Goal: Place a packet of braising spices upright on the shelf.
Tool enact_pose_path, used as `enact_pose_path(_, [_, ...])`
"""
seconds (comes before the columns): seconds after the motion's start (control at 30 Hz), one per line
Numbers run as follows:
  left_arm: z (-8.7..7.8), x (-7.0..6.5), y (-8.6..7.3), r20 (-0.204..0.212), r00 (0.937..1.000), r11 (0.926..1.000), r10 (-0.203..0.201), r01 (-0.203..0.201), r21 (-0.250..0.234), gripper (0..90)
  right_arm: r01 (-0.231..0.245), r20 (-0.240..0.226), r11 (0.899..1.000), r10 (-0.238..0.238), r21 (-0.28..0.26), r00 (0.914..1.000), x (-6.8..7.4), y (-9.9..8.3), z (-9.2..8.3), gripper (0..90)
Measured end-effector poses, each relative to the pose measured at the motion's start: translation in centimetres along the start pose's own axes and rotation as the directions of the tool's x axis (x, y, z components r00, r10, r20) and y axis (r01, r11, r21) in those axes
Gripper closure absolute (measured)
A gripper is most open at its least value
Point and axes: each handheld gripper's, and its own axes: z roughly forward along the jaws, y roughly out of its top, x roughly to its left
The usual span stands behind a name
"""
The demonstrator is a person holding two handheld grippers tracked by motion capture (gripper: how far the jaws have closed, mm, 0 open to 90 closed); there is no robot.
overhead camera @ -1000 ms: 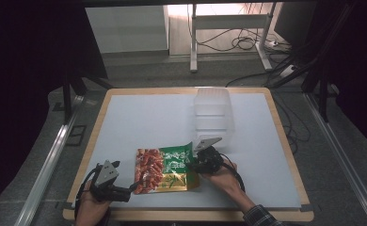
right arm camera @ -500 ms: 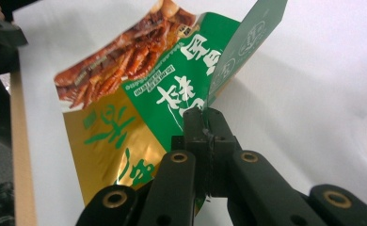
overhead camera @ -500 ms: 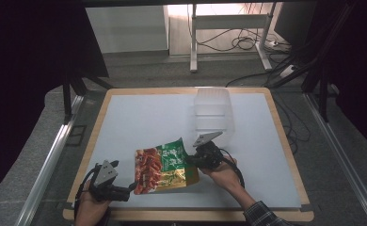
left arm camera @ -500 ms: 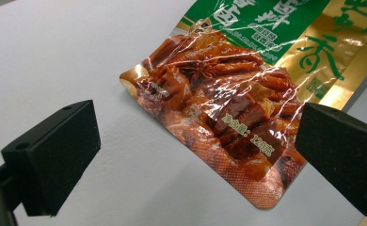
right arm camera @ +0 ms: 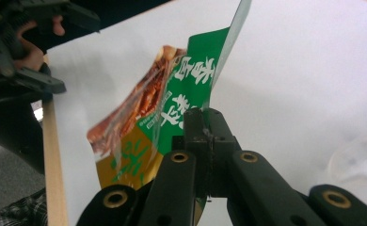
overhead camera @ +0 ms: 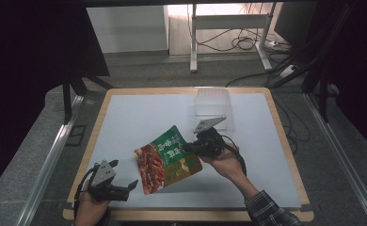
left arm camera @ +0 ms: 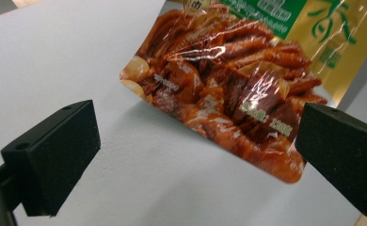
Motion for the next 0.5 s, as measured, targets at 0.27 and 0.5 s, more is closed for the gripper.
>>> enact_pose_path(0.27, [-0.2,0.1,0.0,0.002,1.0000,0.9997,-0.009,0.009,-0.022,0.3,0.016,-0.031,1.000,-0.016,-0.004,0.9994,0.3,3.0,-1.2,89.7])
enact_pose_path(0.5, [-0.3,0.2,0.0,0.003,0.9999,0.9993,-0.013,0.013,-0.034,0.2,0.042,-0.031,0.999,-0.043,-0.015,0.9986,0.5,5.0,-2.4,89.7])
